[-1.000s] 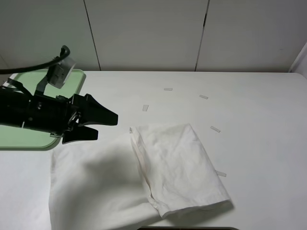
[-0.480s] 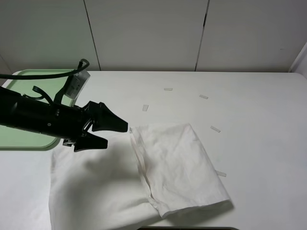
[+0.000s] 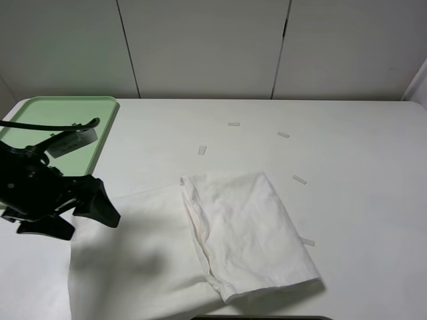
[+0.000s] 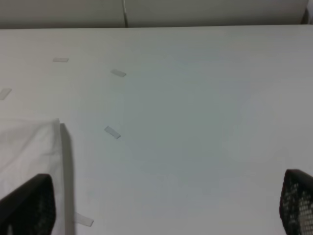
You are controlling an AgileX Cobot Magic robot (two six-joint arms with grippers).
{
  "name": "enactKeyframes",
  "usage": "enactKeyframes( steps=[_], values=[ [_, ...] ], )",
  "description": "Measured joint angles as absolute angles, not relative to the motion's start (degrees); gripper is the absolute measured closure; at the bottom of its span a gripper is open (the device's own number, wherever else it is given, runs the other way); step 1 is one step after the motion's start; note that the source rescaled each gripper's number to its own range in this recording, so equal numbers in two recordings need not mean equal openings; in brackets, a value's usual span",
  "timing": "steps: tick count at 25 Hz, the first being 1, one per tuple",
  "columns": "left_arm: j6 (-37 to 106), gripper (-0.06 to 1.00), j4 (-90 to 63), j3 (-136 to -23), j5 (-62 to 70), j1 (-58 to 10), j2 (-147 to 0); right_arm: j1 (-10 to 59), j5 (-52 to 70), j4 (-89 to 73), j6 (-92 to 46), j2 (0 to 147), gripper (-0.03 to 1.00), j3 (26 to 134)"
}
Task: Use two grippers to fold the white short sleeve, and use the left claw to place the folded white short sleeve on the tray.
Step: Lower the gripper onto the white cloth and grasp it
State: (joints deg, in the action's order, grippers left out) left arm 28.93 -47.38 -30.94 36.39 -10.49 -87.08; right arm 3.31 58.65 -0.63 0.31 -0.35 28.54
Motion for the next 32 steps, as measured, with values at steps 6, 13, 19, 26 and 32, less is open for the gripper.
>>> enactKeyframes(
  steps=[6, 13, 19, 26, 32],
  values=[
    [11.8, 0.06, -25.1, -30.4, 37.2, -6.9, -80.4, 3.3, 58.6, -0.6, 0.0, -0.3, -0.03, 28.5],
    [9.8, 0.06, -22.4, -24.3, 32.6, -6.4, -80.3, 3.3, 58.6, -0.6, 0.0, -0.3, -0.03, 28.5],
    [9.6, 0.06, -23.2, -21.1, 26.6, -6.4, -80.3, 3.3, 58.6, -0.6, 0.3, -0.3, -0.03, 28.5],
    [11.6, 0.12, -25.2, -21.1, 23.6, -6.4, -80.3, 3.3, 58.6, -0.6, 0.3, -0.3, -0.03, 28.5],
    [20.6, 0.12, -34.8, -21.1, 23.8, -6.4, -80.3, 3.3, 58.6, -0.6, 0.3, -0.3, -0.03, 28.5]
  ],
)
